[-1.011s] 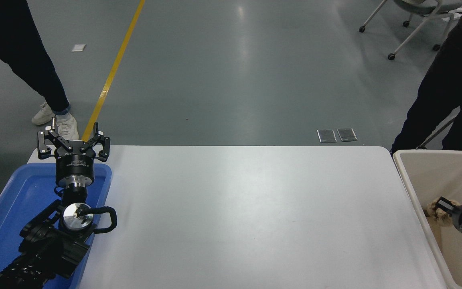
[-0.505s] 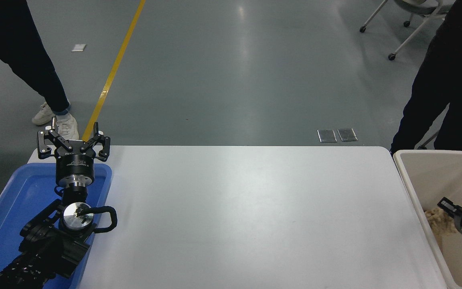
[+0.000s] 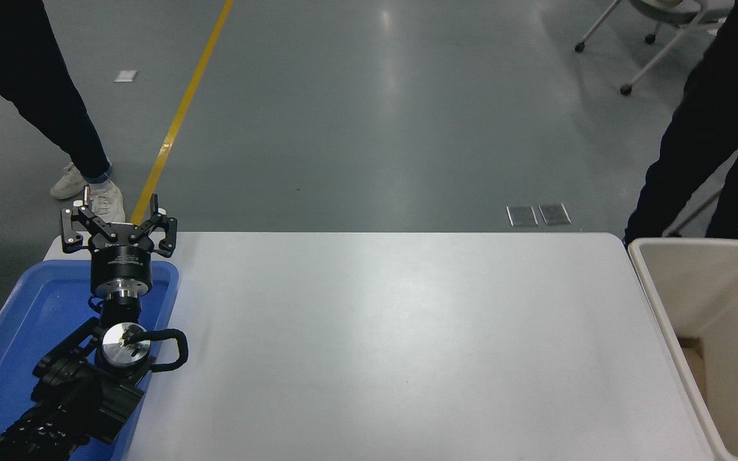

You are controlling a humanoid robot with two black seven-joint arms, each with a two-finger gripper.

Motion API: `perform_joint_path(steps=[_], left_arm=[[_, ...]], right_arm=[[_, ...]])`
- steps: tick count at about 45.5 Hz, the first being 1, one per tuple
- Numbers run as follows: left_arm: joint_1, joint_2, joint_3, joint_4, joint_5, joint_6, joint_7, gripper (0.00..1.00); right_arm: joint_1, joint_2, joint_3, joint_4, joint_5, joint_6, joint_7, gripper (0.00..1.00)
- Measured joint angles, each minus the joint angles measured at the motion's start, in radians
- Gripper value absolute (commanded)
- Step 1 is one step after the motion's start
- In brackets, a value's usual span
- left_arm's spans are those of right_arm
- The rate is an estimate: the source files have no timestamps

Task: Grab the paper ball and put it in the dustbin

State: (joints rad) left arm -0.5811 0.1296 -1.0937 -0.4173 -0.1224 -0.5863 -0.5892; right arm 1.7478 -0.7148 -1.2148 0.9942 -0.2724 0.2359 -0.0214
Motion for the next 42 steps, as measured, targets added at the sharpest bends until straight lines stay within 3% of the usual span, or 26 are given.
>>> perform_joint_path(steps=[16, 28, 42], left_arm=[[0.001, 0.002, 0.0, 0.0, 0.0, 0.0, 0.0, 0.99], [0.001, 0.002, 0.0, 0.0, -0.001, 0.001, -0.001, 0.99], [0.001, 0.002, 0.0, 0.0, 0.0, 0.001, -0.001, 0.99]], right_arm=[[0.501, 0.256, -0.046, 0.439, 0.027, 0.295, 0.001, 1.0], [0.554, 0.561, 0.026, 0.501, 0.256, 0.378, 0.003, 1.0], [0.516, 0.679, 0.046, 0.477, 0.408, 0.402, 0.003, 1.0]])
